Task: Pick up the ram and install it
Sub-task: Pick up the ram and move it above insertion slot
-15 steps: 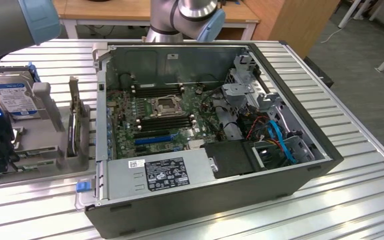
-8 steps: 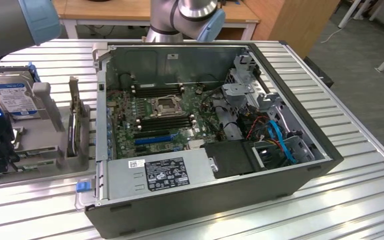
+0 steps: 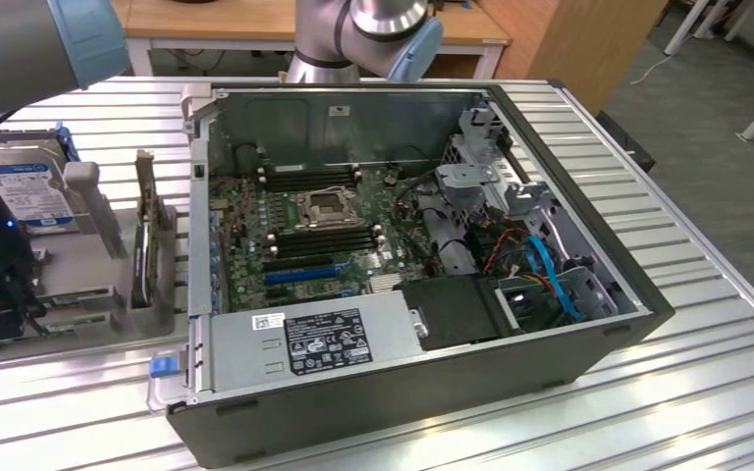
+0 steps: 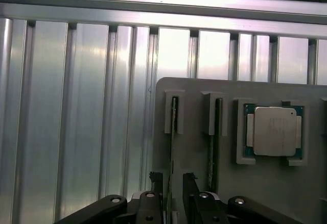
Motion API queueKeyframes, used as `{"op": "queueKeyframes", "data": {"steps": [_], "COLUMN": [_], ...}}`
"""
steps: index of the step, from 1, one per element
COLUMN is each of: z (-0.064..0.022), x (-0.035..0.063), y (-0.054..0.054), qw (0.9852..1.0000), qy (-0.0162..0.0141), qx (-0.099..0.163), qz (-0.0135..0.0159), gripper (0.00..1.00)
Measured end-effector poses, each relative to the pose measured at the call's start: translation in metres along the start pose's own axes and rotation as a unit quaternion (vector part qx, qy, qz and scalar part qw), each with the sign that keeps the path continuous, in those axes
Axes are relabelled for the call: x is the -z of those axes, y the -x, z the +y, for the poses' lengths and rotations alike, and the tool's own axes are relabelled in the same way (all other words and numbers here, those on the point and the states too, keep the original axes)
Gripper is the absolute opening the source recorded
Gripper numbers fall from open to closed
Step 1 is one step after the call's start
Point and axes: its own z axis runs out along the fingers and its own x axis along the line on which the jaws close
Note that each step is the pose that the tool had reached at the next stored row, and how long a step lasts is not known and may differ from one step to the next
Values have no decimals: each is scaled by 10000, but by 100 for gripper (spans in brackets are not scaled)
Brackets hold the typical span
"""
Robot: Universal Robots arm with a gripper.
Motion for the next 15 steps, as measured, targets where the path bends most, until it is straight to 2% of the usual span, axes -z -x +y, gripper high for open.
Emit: {"op": "queueKeyframes", "data": {"steps": [15], "z": [-112], "x": [-4], "y": [-9], "qw": [10000], "qy": [0], "qx": [0], "qz": [-2], "gripper": [30]}}
